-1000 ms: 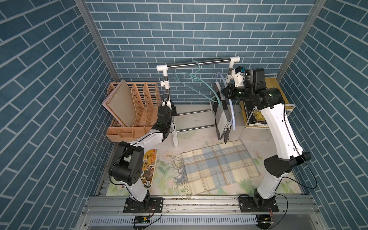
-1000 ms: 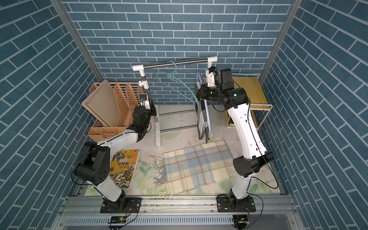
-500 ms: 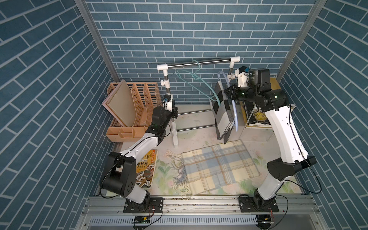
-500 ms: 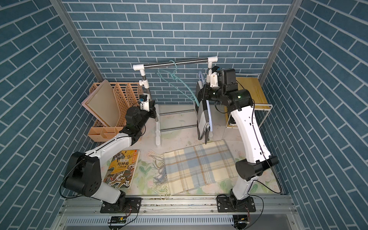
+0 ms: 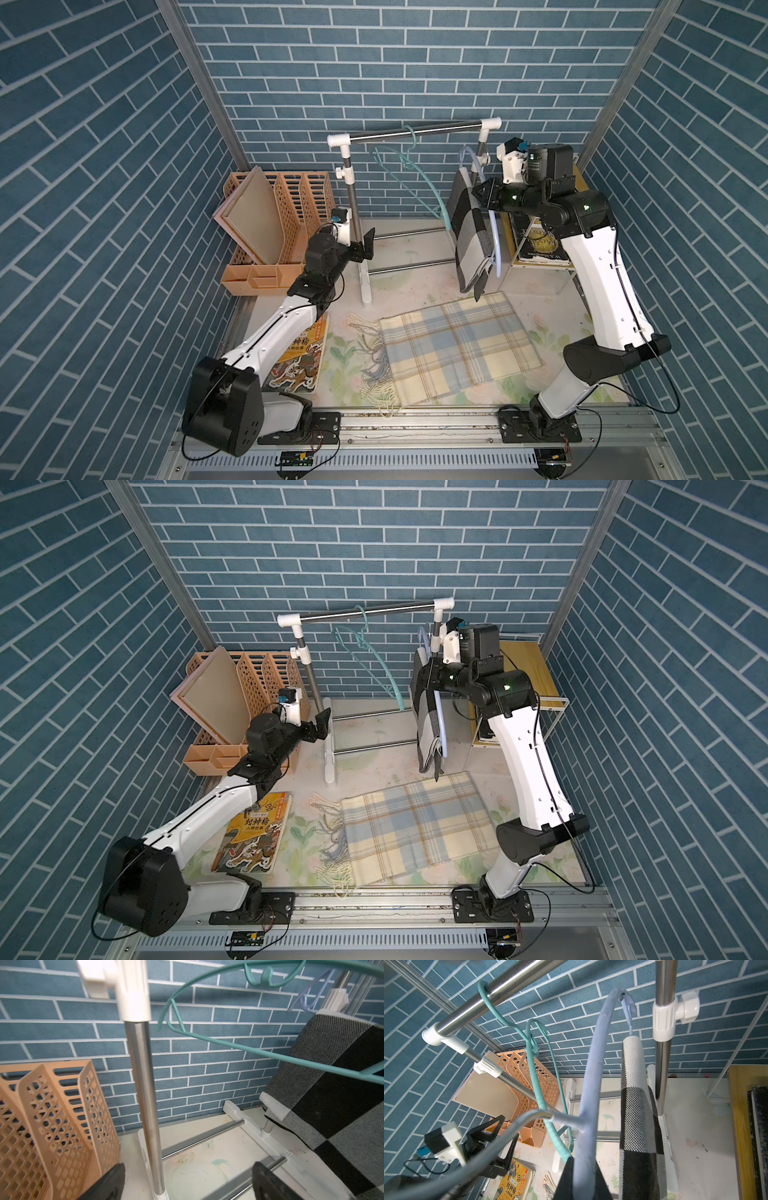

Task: Hang the scarf on the hanger
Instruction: Move the clothesline to the center of the board.

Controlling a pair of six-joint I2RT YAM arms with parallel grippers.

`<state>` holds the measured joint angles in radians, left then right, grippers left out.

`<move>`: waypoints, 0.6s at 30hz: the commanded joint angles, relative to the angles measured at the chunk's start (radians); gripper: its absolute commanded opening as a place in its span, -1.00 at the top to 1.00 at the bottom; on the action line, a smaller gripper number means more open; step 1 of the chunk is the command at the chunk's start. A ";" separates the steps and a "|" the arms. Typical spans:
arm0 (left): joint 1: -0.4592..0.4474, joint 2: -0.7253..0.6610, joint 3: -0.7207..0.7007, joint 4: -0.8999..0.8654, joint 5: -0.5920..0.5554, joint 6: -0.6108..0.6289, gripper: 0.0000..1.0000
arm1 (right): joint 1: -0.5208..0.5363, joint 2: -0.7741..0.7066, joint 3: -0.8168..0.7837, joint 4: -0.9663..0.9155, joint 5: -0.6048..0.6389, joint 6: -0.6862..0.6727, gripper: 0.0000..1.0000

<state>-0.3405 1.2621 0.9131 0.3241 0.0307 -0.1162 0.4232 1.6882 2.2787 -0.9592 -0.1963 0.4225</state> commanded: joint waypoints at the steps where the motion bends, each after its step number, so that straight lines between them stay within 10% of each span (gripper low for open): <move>1: -0.071 -0.046 -0.012 -0.192 -0.052 -0.117 -0.99 | -0.005 -0.040 0.011 0.095 0.009 -0.020 1.00; 18: -0.235 0.536 0.358 -0.456 -0.021 0.501 -0.82 | -0.004 -0.024 0.008 0.096 0.002 -0.019 1.00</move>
<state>-0.5552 1.7294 1.1526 -0.0956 0.0029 0.2070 0.4232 1.6886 2.2757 -0.9646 -0.1955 0.4225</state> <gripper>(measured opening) 0.912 0.123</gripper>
